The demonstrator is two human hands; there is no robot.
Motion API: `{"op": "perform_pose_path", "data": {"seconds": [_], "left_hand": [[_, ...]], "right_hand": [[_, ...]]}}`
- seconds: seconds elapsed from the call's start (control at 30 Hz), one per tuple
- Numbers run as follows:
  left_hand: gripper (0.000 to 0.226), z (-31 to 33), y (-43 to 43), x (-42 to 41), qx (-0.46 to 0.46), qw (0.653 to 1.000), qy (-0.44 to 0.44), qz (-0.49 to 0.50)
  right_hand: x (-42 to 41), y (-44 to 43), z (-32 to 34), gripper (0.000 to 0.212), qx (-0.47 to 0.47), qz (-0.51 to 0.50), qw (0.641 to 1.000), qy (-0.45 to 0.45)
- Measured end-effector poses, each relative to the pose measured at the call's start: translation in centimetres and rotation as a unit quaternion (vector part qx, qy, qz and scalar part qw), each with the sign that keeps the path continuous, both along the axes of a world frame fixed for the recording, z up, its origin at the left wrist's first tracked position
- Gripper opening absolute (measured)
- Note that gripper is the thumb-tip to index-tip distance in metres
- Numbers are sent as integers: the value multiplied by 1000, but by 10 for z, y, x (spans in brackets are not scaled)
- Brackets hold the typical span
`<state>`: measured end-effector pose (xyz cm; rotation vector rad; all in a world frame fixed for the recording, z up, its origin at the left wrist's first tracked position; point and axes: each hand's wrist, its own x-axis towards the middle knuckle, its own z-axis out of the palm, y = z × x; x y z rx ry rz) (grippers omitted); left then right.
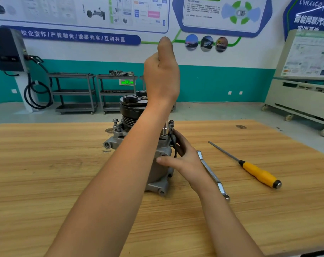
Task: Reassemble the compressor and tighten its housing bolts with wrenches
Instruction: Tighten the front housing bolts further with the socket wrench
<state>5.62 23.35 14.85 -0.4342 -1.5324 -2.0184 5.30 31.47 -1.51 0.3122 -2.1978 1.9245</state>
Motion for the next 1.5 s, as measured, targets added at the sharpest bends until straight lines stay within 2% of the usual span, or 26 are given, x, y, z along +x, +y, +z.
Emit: {"op": "perform_pose_path", "data": {"seconds": [0.13,0.4,0.53,0.6,0.67,0.8,0.9,1.07,1.3,1.5], "left_hand": [[44,1,0,-1,-13,1000,-5,-21],[40,-3,0,4,-106,994,31,-20],[44,-7,1,8,-199,977,34,70],[34,-13,5,11,-187,974,58,117],[27,-18,10,9,-136,978,84,131],[35,-18,18,6,-80,983,93,133],[46,-13,21,4,-57,990,63,111],[57,-7,15,-1,-82,994,44,55],[46,-1,2,2,-93,994,9,-51],[40,-1,-6,0,-88,986,-7,-141]], "right_hand": [[0,0,0,97,2,0,1000,-4],[2,-2,2,93,10,-8,1000,-8],[3,-3,2,94,3,-2,1000,-4],[5,-5,3,103,4,1,1000,1],[7,-6,4,105,14,-3,1000,4],[7,-6,4,104,18,-4,1000,1],[8,-7,4,105,16,-2,1000,2],[7,-7,2,110,7,-7,1000,5],[4,-6,1,88,-4,-4,1000,-3],[2,-5,0,91,-12,7,1000,5]]}}
